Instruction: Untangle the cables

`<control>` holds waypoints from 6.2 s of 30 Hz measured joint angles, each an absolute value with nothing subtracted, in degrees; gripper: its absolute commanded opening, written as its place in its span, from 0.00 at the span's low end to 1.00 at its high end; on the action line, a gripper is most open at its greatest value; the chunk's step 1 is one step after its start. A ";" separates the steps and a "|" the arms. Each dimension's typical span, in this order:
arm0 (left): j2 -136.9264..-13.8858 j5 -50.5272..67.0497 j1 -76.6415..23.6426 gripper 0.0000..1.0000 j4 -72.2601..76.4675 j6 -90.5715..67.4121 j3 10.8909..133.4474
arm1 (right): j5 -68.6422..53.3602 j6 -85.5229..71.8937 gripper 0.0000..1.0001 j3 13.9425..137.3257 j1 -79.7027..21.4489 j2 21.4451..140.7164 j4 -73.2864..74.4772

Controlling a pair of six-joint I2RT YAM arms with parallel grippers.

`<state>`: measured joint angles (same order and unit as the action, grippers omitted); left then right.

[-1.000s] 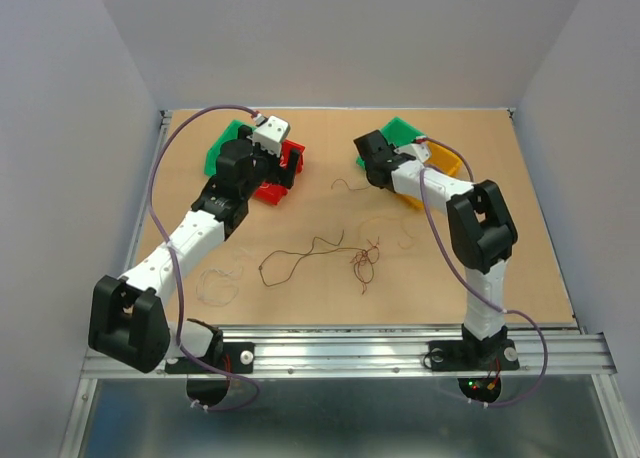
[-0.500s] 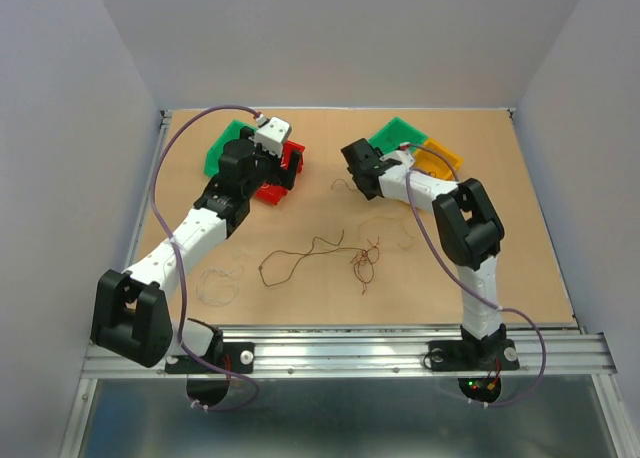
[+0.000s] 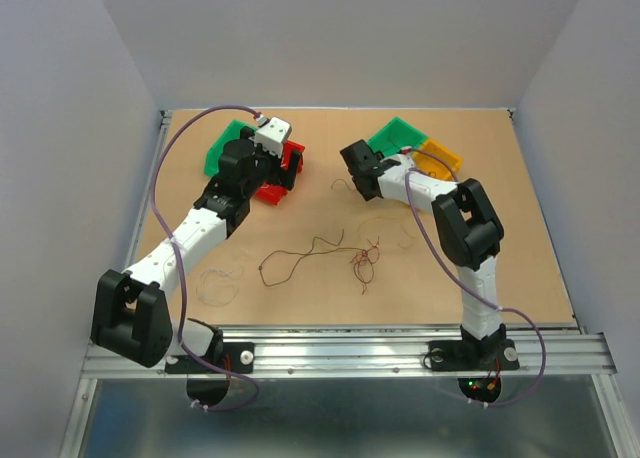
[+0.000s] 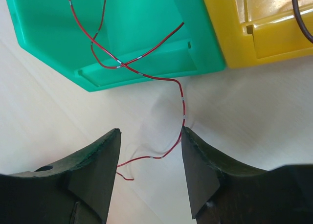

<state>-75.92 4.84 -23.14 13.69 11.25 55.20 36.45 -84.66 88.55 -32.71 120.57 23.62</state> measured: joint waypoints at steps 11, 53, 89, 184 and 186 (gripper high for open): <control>-75.92 5.13 -23.14 0.99 13.47 11.27 55.20 | 37.06 -86.04 0.57 90.48 -32.71 123.76 24.93; -76.09 5.63 -22.39 0.99 13.45 11.29 55.20 | 36.36 -81.28 0.01 92.18 -24.25 118.15 25.34; -79.09 5.63 -22.39 0.99 13.02 11.31 55.20 | 39.11 -66.17 0.00 108.77 -17.61 132.16 25.15; -74.46 23.20 -35.16 0.98 5.63 26.15 48.75 | 41.45 -51.62 0.93 31.83 -27.88 74.19 5.30; -74.48 23.03 -35.16 0.98 5.69 26.15 48.75 | 43.33 -55.29 0.92 32.75 -27.88 76.05 5.34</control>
<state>-74.48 23.03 -35.16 5.69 26.15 48.75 43.33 -55.29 32.75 -27.88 76.05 5.34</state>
